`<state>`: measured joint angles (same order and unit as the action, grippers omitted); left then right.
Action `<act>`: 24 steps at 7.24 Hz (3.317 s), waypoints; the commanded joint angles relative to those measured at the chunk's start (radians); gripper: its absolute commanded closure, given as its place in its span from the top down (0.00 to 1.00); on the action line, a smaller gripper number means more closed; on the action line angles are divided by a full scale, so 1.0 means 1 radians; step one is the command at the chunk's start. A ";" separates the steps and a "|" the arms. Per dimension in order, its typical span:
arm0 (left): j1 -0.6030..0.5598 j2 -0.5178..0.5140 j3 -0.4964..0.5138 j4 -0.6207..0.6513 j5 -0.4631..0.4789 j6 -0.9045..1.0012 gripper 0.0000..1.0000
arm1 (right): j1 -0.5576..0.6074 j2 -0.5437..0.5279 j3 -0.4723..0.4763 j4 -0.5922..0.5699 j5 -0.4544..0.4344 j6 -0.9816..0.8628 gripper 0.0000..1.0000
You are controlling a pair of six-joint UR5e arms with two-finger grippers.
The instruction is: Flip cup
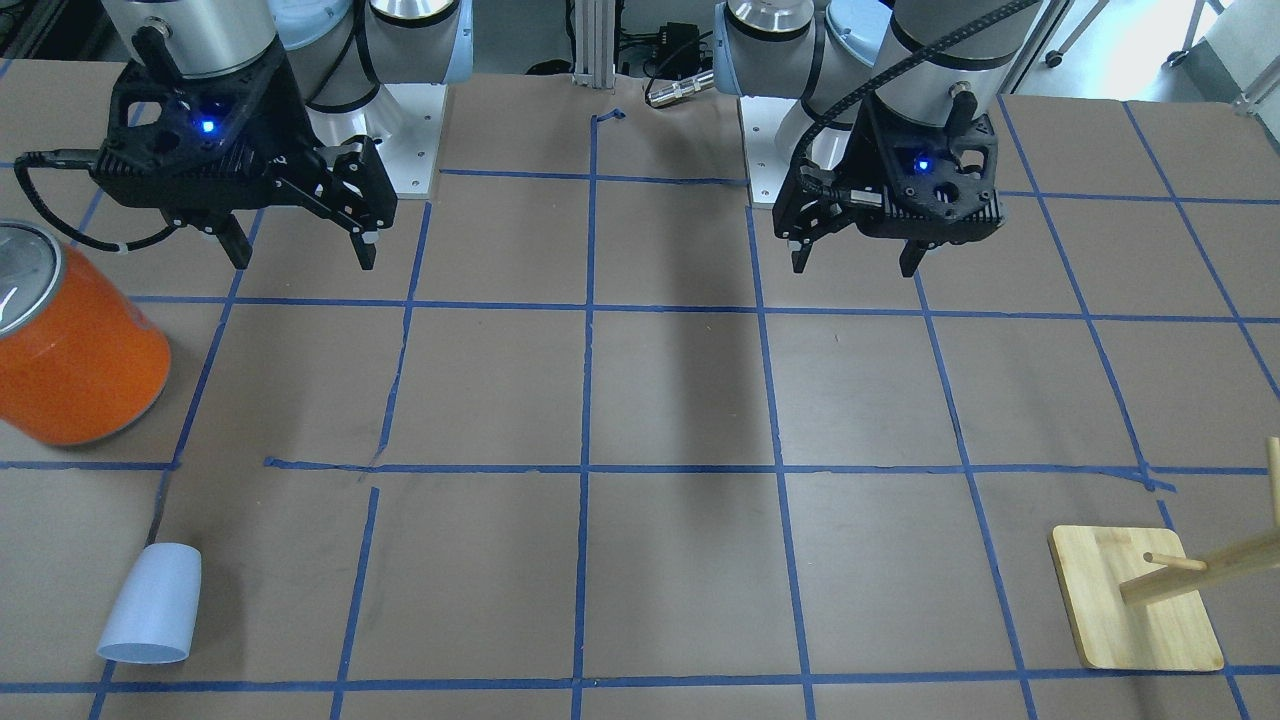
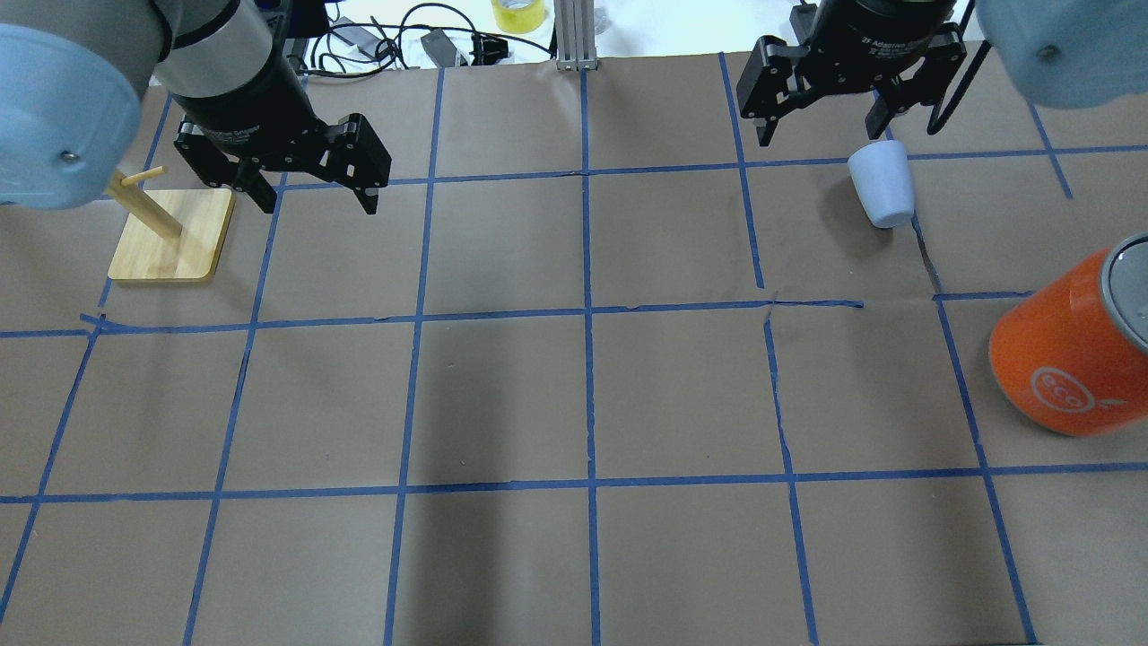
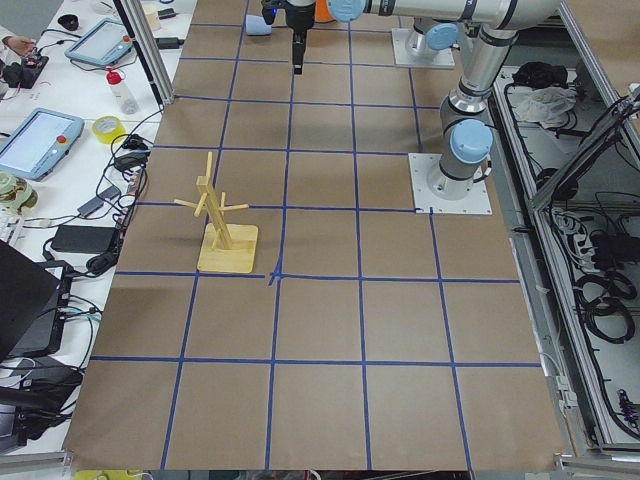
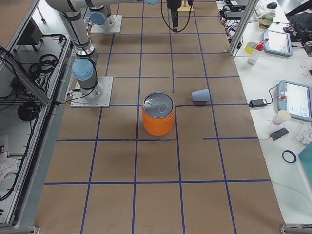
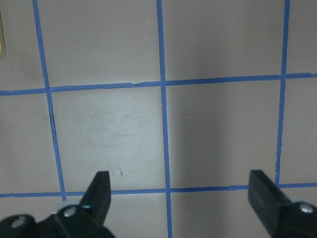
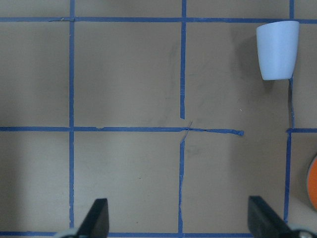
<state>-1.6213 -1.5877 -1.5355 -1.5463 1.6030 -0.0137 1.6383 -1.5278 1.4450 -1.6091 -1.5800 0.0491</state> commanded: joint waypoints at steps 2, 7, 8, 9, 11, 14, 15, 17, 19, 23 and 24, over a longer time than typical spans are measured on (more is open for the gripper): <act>0.000 0.000 0.000 0.000 0.000 0.000 1.00 | 0.000 0.001 0.000 0.000 0.000 0.000 1.00; 0.001 0.000 0.000 0.000 0.000 0.000 1.00 | -0.008 0.006 0.000 -0.006 -0.008 -0.002 1.00; 0.000 0.000 0.000 0.000 0.000 0.000 1.00 | -0.023 0.017 0.000 -0.009 -0.011 -0.003 1.00; 0.001 0.000 0.000 0.000 0.000 0.000 1.00 | -0.059 0.046 0.000 -0.026 -0.011 -0.035 1.00; 0.000 0.000 0.000 0.000 0.000 0.000 1.00 | -0.168 0.143 0.000 -0.133 0.001 -0.092 1.00; 0.000 -0.002 0.000 0.000 0.000 0.000 1.00 | -0.285 0.327 -0.005 -0.309 0.006 -0.240 1.00; 0.001 -0.002 0.000 0.000 0.000 0.000 1.00 | -0.310 0.372 -0.002 -0.340 0.024 -0.270 1.00; 0.000 -0.005 0.000 0.000 -0.002 -0.006 1.00 | -0.317 0.510 0.002 -0.499 0.034 -0.340 1.00; 0.000 -0.003 0.000 0.002 -0.002 -0.008 1.00 | -0.340 0.592 0.008 -0.579 0.029 -0.435 0.99; 0.000 -0.005 0.002 0.002 -0.003 -0.008 1.00 | -0.344 0.655 0.011 -0.627 0.035 -0.437 0.98; 0.000 -0.003 0.000 0.002 -0.002 -0.006 1.00 | -0.344 0.653 0.011 -0.627 0.041 -0.434 0.80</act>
<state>-1.6214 -1.5918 -1.5349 -1.5447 1.6002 -0.0217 1.2951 -0.8802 1.4557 -2.2316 -1.5445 -0.3872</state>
